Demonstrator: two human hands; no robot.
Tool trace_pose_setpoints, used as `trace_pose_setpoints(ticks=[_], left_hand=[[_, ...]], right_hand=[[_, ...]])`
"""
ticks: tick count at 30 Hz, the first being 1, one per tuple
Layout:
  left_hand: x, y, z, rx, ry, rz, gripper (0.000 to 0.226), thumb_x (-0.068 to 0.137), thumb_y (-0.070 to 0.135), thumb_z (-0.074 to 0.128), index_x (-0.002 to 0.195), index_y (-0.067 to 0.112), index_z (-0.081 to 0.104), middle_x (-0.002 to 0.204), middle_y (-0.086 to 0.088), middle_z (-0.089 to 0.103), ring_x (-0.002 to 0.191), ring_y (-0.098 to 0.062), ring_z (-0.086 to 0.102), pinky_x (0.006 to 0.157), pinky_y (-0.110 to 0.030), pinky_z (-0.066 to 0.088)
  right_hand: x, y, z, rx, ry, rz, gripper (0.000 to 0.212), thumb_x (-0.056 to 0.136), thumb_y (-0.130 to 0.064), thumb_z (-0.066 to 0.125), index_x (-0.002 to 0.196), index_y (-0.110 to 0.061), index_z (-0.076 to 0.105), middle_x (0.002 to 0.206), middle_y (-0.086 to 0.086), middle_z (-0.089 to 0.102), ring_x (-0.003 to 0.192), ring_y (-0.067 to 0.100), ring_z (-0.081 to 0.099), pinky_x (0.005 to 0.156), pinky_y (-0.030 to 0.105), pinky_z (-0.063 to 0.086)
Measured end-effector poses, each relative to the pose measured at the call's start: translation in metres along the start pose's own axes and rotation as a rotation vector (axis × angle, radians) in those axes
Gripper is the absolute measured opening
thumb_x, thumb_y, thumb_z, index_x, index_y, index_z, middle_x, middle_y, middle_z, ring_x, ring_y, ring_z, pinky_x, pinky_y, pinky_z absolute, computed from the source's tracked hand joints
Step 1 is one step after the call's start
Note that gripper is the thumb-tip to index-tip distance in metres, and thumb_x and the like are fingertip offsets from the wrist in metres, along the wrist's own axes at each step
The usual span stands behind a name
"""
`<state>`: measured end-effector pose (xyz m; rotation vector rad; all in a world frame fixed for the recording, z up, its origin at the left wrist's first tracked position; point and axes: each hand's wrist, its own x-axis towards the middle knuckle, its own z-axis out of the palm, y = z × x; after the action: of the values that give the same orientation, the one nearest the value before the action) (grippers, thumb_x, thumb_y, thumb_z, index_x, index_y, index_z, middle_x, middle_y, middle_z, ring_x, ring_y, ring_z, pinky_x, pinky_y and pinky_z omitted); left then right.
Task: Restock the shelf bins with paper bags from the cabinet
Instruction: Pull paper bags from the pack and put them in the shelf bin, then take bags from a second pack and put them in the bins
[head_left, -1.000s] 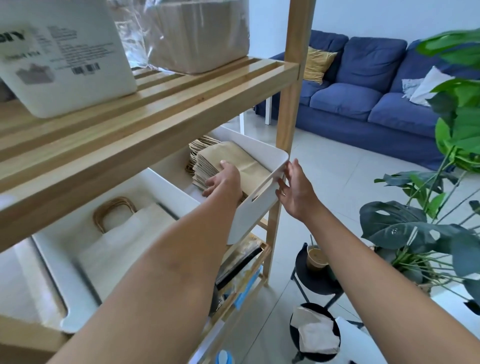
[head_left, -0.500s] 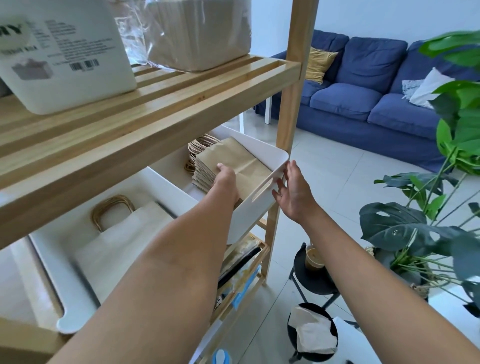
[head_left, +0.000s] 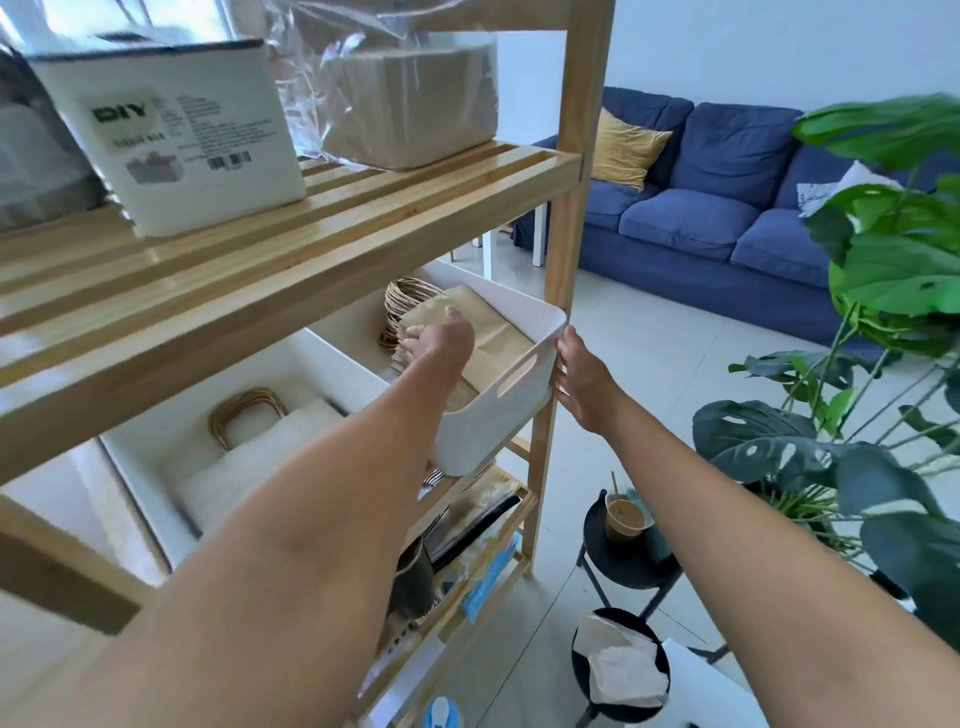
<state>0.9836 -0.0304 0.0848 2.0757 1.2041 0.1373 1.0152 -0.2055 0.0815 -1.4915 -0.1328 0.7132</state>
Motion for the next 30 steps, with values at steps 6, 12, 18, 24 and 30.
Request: trace_pose_setpoints(ticks=[6,12,18,24,30], left_hand=[[-0.079,-0.018,-0.03,0.15,-0.179,0.269,0.057,0.103,0.039,0.025,0.14,0.0,0.042,0.144,-0.02,0.044,0.134,-0.036,0.041,0.109,-0.037,0.034],[-0.147,-0.051,-0.064,0.311,-0.257,0.358,0.056,0.102,0.04,0.026,0.147,0.008,0.034,0.154,-0.015,0.032,0.142,-0.031,0.031,0.117,-0.041,0.024],[-0.25,-0.106,-0.116,0.423,-0.287,0.409,0.046,0.105,0.023,0.031,0.148,0.005,0.032,0.155,-0.013,0.032,0.141,-0.024,0.032,0.105,-0.021,0.02],[-0.302,-0.22,-0.192,0.47,-0.239,0.262,0.054,0.102,0.038,0.035,0.143,0.004,0.041,0.148,-0.015,0.043,0.136,-0.03,0.042,0.113,-0.039,0.032],[-0.357,-0.33,-0.291,0.504,-0.006,0.032,0.057,0.1,0.043,0.04,0.141,0.003,0.046,0.144,-0.011,0.048,0.129,-0.029,0.048,0.108,-0.036,0.039]], right_hand=[[-0.043,-0.005,0.014,-0.385,0.159,0.011,0.042,0.098,-0.037,0.031,0.122,-0.01,0.053,0.117,0.012,0.052,0.1,0.024,0.052,0.086,0.029,0.042],[-0.102,-0.007,0.036,-0.639,0.181,-0.066,0.024,0.096,-0.022,0.039,0.111,-0.011,0.055,0.102,0.008,0.049,0.088,0.025,0.046,0.076,0.026,0.036],[-0.184,0.022,0.08,-0.775,0.13,-0.201,0.011,0.095,-0.012,0.045,0.103,-0.013,0.052,0.1,0.008,0.048,0.091,0.019,0.043,0.075,0.025,0.033],[-0.266,0.071,0.163,-0.879,-0.051,-0.141,0.024,0.096,-0.011,0.039,0.099,-0.007,0.062,0.101,0.014,0.061,0.1,0.028,0.056,0.071,0.023,0.033],[-0.328,0.104,0.27,-0.869,-0.33,-0.222,0.008,0.087,-0.021,0.05,0.086,-0.016,0.057,0.086,0.008,0.055,0.065,0.017,0.047,0.057,0.021,0.038]])
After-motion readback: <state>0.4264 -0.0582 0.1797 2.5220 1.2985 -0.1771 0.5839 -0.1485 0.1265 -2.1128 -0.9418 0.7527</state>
